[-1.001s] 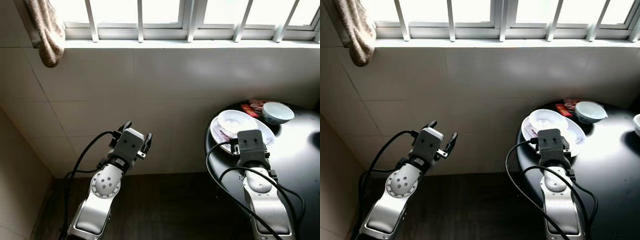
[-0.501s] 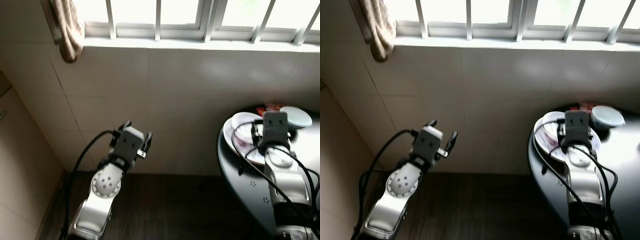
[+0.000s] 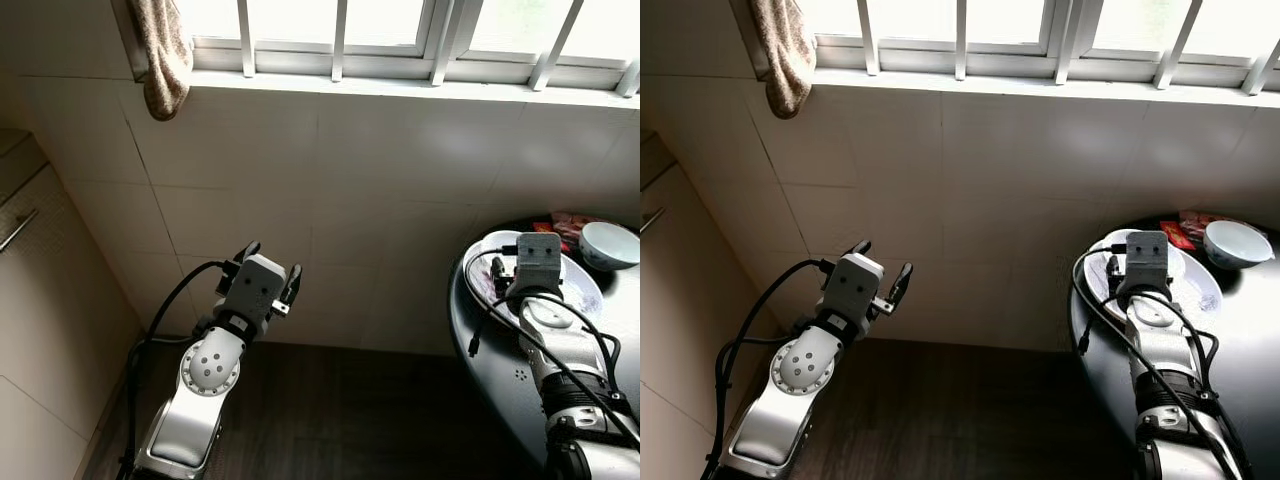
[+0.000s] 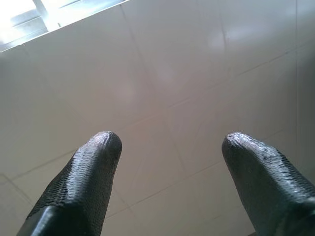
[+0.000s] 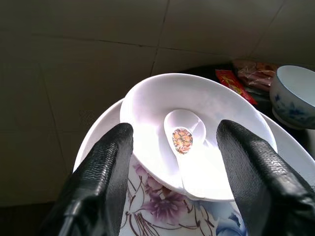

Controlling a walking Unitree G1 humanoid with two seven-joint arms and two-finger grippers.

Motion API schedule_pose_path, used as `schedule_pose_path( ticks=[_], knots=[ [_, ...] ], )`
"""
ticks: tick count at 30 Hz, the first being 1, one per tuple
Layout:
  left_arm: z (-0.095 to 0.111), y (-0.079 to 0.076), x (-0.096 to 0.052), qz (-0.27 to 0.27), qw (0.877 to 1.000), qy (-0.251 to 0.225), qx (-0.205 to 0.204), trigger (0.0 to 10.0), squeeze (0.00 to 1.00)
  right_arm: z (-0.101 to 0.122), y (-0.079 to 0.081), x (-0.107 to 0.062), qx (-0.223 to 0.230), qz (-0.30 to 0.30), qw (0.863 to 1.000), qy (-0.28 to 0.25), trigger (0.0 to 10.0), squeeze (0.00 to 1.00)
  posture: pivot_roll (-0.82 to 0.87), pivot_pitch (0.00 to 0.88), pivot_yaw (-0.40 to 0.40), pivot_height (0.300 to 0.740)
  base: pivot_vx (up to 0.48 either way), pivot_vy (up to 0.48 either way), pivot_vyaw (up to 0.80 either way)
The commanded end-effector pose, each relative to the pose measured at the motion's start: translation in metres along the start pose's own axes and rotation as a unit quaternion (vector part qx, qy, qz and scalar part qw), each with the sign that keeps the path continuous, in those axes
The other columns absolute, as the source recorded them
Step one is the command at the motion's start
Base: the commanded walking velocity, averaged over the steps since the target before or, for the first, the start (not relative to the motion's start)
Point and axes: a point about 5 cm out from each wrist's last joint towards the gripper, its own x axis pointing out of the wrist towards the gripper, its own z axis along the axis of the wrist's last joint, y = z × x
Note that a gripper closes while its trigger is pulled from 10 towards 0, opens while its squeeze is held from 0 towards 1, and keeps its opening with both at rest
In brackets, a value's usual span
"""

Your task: Kitchen organization

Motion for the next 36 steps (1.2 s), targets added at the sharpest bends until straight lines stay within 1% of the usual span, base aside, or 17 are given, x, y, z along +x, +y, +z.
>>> schedule_pose_path(
  ticks=[1, 2, 5, 11, 14, 15, 18, 21, 29, 36],
  knots=[
    [0.001, 0.001, 0.0, 0.003, 1.0, 0.0, 0.003, 10.0, 0.0, 0.003, -0.004, 0.002, 0.023, -0.005, 1.0, -0.004, 10.0, 0.0, 0.12, 0.0, -0.06, 0.74, 0.0, 0.0, 0.0],
    [0.001, 0.001, 0.0, 0.003, 1.0, 0.0, 0.003, 10.0, 0.0, 0.003, -0.004, 0.003, 0.022, -0.006, 1.0, -0.005, 10.0, 0.0, 0.12, 0.0, -0.06, 0.74, 0.0, 0.0, 0.0],
    [0.001, 0.001, 0.0, 0.002, 1.0, -0.001, 0.004, 10.0, 0.0, -0.001, -0.007, 0.003, 0.042, -0.019, 0.999, 0.005, 10.0, 0.0, 0.12, 0.0, -0.06, 0.74, 0.0, 0.0, 0.0],
    [0.001, 0.0, 0.0, 0.001, 1.0, -0.001, 0.004, 10.0, 0.0, -0.005, -0.01, 0.004, 0.052, -0.028, 0.998, 0.011, 10.0, 0.0, 0.12, 0.0, -0.061, 0.74, 0.0, 0.0, 0.0],
    [0.001, -0.001, 0.0, 0.001, 1.0, -0.002, 0.004, 10.0, 0.0, -0.005, -0.013, 0.005, 0.046, -0.04, 0.998, 0.01, 10.0, 0.0, 0.12, 0.0, -0.061, 0.74, 0.0, 0.0, 0.0],
    [0.001, -0.001, 0.0, 0.001, 1.0, -0.002, 0.003, 10.0, 0.0, -0.005, -0.016, 0.005, 0.036, -0.052, 0.998, 0.009, 10.0, 0.0, 0.12, 0.0, -0.06, 0.74, 0.0, 0.0, 0.0],
    [0.001, -0.002, 0.0, -0.001, 1.0, -0.002, 0.002, 10.0, 0.0, -0.006, -0.017, 0.005, 0.033, -0.058, 0.998, 0.01, 10.0, 0.0, 0.12, 0.0, -0.06, 0.74, 0.0, 0.0, 0.0],
    [0.001, -0.003, -0.001, -0.002, 1.0, -0.002, 0.001, 10.0, 0.0, -0.008, -0.019, 0.004, 0.019, -0.073, 0.997, 0.01, 10.0, 0.0, 0.12, 0.0, -0.061, 0.74, 0.0, 0.0, 0.0],
    [0.001, -0.003, -0.001, -0.001, 1.0, -0.001, 0.001, 10.0, 0.0, -0.016, -0.017, 0.004, 0.033, -0.063, 0.997, 0.034, 10.0, 0.0, 0.12, 0.0, -0.063, 0.74, 0.0, 0.0, 0.0],
    [0.002, -0.001, -0.001, 0.0, 1.0, -0.001, 0.001, 10.0, 0.0, -0.017, -0.022, 0.004, 0.029, -0.075, 0.996, 0.037, 10.0, 0.0, 0.12, 0.0, -0.065, 0.74, 0.0, 0.0, 0.0]
  ],
)
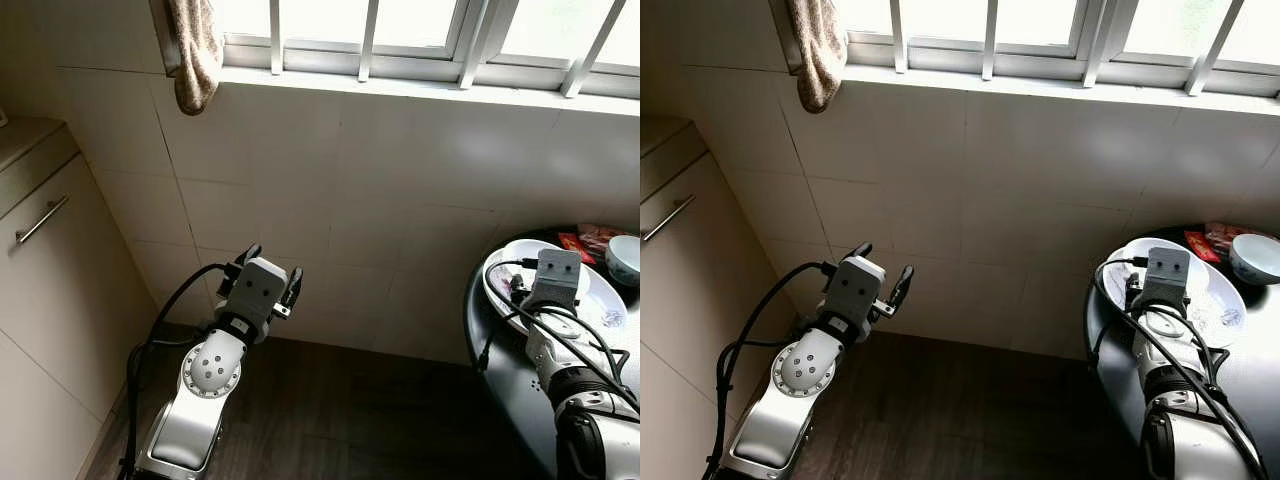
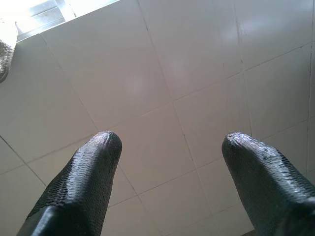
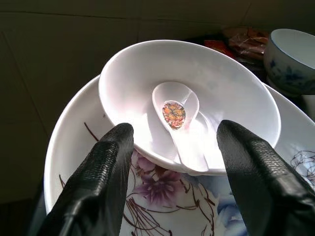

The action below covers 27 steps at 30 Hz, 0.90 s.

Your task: Kitchen organization

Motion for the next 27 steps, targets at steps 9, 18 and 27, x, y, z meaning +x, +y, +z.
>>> schedule_pose_path(
  ticks=[9, 18, 27],
  knots=[
    [0.002, 0.0018, 0.0, 0.002, 1.0, -0.002, 0.004, 10.0, 0.0, 0.0033, -0.0065, 0.0019, 0.008, -0.014, 1.0, 0.003, 3.6, 0.0, 0.12, 0.0, -0.064, 0.74, 0.0, 0.0, 0.0],
    [0.0023, 0.0017, 0.0, 0.002, 1.0, -0.002, 0.004, 10.0, 0.0, 0.0003, -0.0096, 0.002, 0.031, -0.023, 0.999, 0.017, 0.0, 0.0, 0.12, 0.0, -0.066, 0.74, 0.0, 0.0, 0.0],
    [0.002, 0.0015, -0.0003, 0.002, 1.0, -0.001, 0.004, 10.0, 0.0, 0.0001, -0.0104, 0.002, 0.038, -0.03, 0.999, 0.016, 0.0, 0.0, 0.12, 0.0, -0.065, 0.74, 0.0, 0.0, 0.0]
  ],
)
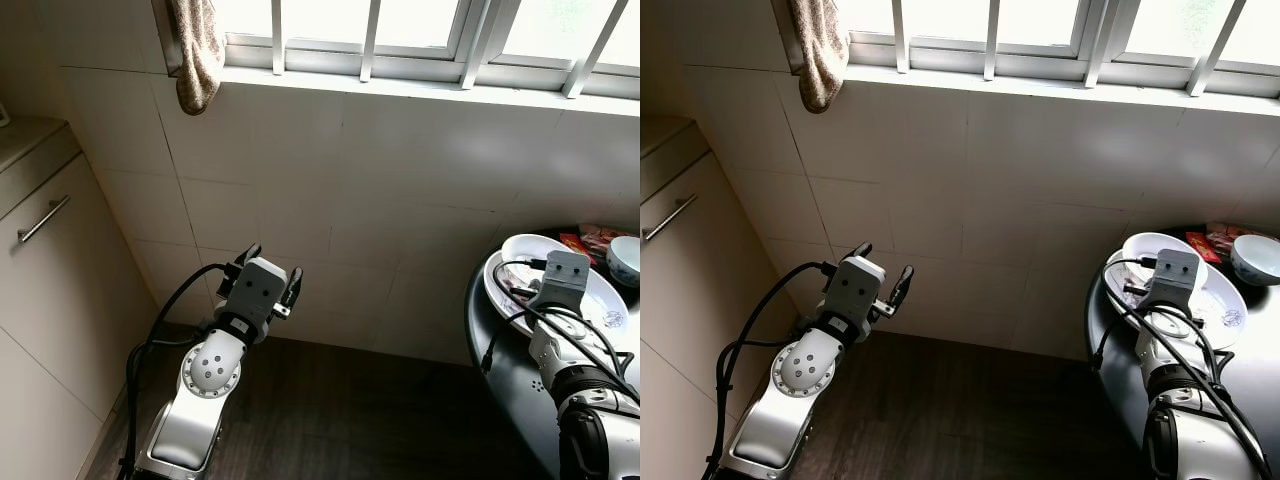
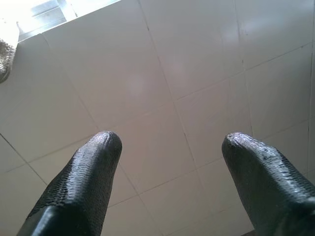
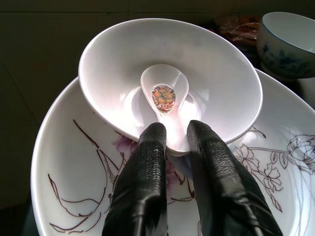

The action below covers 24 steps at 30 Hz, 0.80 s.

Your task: Kitchen organization

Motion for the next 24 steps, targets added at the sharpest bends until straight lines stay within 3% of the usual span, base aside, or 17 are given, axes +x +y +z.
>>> schedule_pose_path(
  ticks=[1, 11, 14, 15, 24],
  knots=[
    [0.002, 0.001, 0.0, 0.002, 1.0, -0.001, 0.004, 10.0, 0.0, 0.006, -0.005, 0.002, 0.011, -0.012, 1.0, 0.0, 0.0, 0.0, 0.12, 0.0, -0.064, 0.74, 0.0, 0.0, 0.0],
    [0.001, 0.001, 0.0, 0.003, 1.0, 0.0, 0.004, 10.0, 0.0, 0.013, -0.003, 0.002, 0.004, -0.016, 1.0, -0.023, 0.0, 0.0, 0.12, 0.0, -0.065, 0.74, 0.0, 0.0, 0.0],
    [0.001, 0.002, 0.0, 0.003, 1.0, 0.0, 0.004, 10.0, 0.0, 0.027, 0.004, 0.0, -0.028, -0.017, 0.997, -0.074, 0.0, 0.0, 0.12, 0.0, -0.065, 0.74, 0.0, 0.0, 0.0],
    [0.002, 0.002, 0.0, 0.003, 1.0, 0.0, 0.004, 10.0, 0.0, 0.038, 0.011, -0.002, -0.047, -0.012, 0.992, -0.114, 0.0, 0.0, 0.12, 0.0, -0.065, 0.74, 0.0, 0.0, 0.0],
    [0.001, 0.001, 0.0, 0.004, 1.0, 0.0, 0.003, 10.0, 0.0, 0.058, 0.035, -0.015, -0.08, 0.002, 0.976, -0.205, 0.0, 0.0, 0.12, 0.0, -0.067, 0.74, 0.0, 0.0, 0.0]
  ],
)
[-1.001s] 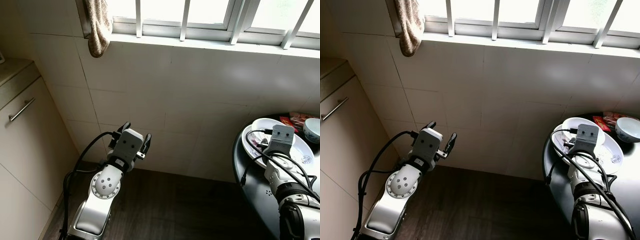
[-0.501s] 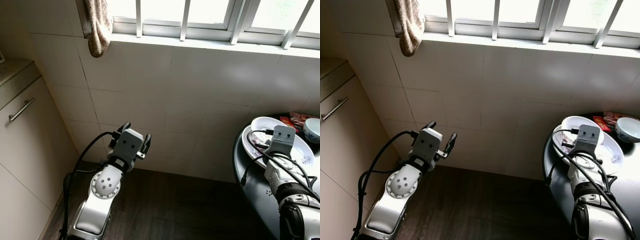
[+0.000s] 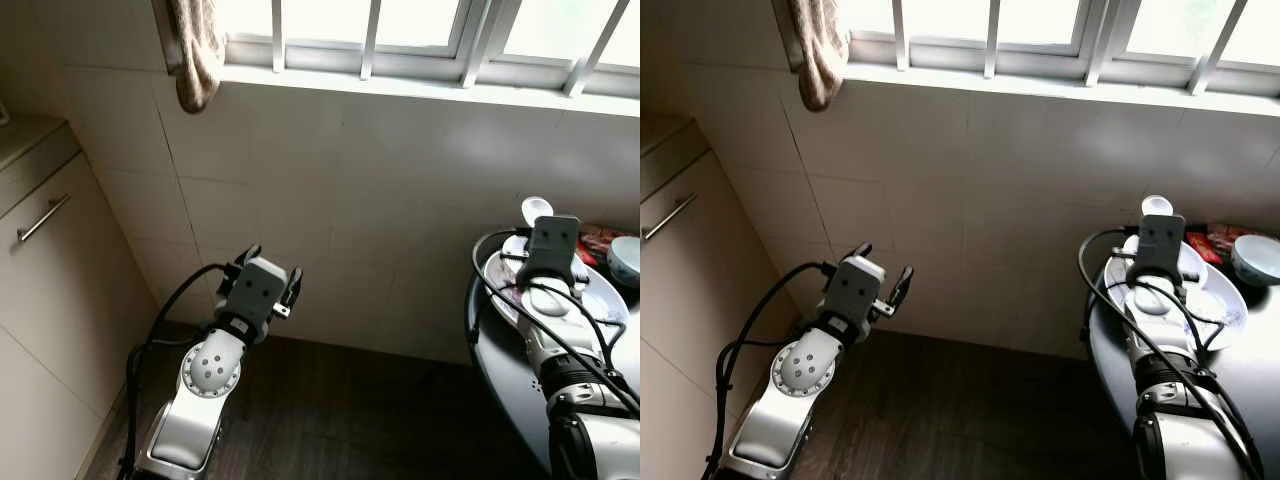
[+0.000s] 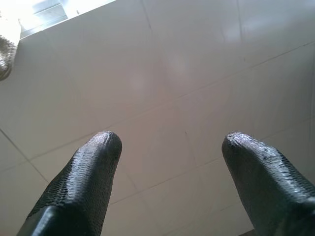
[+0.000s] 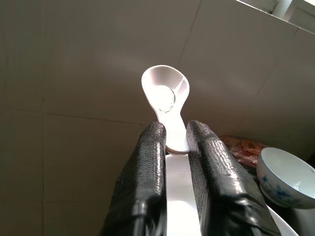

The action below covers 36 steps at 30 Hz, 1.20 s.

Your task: Kitchen organization

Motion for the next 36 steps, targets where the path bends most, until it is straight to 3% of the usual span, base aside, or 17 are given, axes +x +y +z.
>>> schedule_pose_path(
  ticks=[1, 10, 15, 27, 36],
  knots=[
    [0.001, 0.001, 0.0, 0.005, 1.0, 0.001, 0.003, 10.0, 0.0, 0.008, 0.001, -0.003, -0.01, -0.004, 0.999, -0.032, 0.0, 0.0, 0.12, 0.0, -0.068, 0.74, 0.0, 0.0, 0.0],
    [0.002, 0.003, 0.0, 0.011, 1.0, -0.001, 0.001, 10.0, 0.0, 0.025, 0.032, -0.025, -0.025, 0.07, 0.992, -0.103, 0.0, 0.0, 0.12, 0.0, -0.07, 0.74, 0.0, 0.0, 0.0],
    [0.003, 0.002, 0.0, 0.012, 1.0, -0.001, 0.0, 10.0, 0.0, 0.03, 0.047, -0.036, -0.055, 0.099, 0.986, -0.126, 0.0, 0.0, 0.12, 0.0, -0.072, 0.74, 0.0, 0.0, 0.8],
    [0.003, 0.003, 0.001, 0.017, 1.0, 0.0, 0.001, 10.0, 0.0, 0.052, 0.067, -0.058, -0.052, 0.161, 0.969, -0.181, 0.0, 0.0, 0.12, 0.0, -0.074, 0.74, 0.0, 0.0, 0.8],
    [0.003, 0.003, 0.001, 0.021, 1.0, 0.002, 0.003, 10.0, 0.0, 0.055, 0.076, -0.07, -0.035, 0.198, 0.961, -0.192, 0.0, 0.0, 0.12, 0.0, -0.076, 0.74, 0.0, 0.0, 0.8]
  ],
)
